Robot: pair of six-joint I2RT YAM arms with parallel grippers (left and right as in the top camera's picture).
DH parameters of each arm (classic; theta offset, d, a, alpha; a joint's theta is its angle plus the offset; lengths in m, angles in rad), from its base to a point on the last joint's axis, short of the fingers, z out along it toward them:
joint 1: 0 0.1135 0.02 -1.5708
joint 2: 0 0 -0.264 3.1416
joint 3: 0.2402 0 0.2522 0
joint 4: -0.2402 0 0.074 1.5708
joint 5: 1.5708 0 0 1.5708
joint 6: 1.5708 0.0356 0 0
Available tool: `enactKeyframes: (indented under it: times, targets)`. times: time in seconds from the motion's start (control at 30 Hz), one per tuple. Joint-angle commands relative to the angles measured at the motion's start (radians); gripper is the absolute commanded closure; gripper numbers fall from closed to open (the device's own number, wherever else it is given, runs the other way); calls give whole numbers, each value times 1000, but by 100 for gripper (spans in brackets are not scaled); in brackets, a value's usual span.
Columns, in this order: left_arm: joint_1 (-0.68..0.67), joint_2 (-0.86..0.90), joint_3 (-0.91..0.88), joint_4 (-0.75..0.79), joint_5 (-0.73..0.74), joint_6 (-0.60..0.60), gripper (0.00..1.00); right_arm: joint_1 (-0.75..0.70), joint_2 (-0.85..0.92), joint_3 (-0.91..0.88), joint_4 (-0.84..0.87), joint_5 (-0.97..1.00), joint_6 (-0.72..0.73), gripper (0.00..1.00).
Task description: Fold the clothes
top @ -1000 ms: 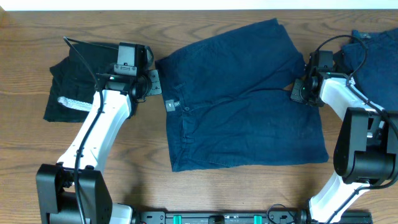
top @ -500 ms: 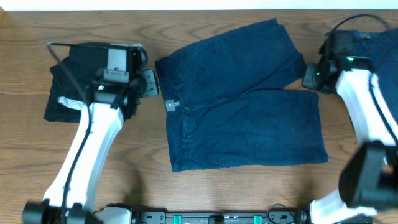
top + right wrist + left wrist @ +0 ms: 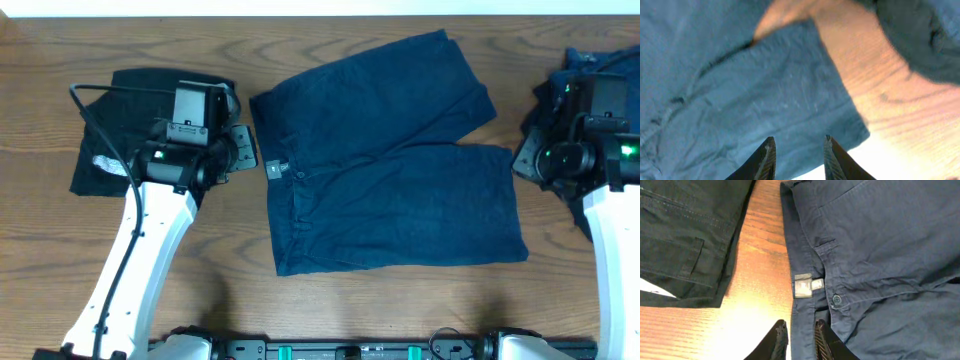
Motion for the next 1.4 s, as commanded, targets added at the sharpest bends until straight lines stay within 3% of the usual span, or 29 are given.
enactKeyframes:
  times: [0.0,0.2,0.27,0.33,0.37,1.03,1.23,1.37]
  targets:
    - [0,24,5,10,-8,-8,78,-5,6,-100,-8,-35,51,70]
    - [0,64,5,11,-9,-8,73,-26,6,-266,6,6,148,69]
    - [0,76,5,12,-9,-8,73,-48,6,-307,23,6,164,57]
    - [0,86,5,14,-9,-8,71,-71,6,-338,33,6,198,29]
    - [0,91,5,16,-10,-8,69,-82,6,-352,40,6,212,27]
    - [0,121,5,33,-46,-7,61,-224,5,-560,211,-29,246,35]
    - [0,121,5,34,-46,-7,61,-293,5,-616,275,-6,230,42]
    - [0,121,5,40,-46,-8,61,-294,5,-633,295,-74,206,40]
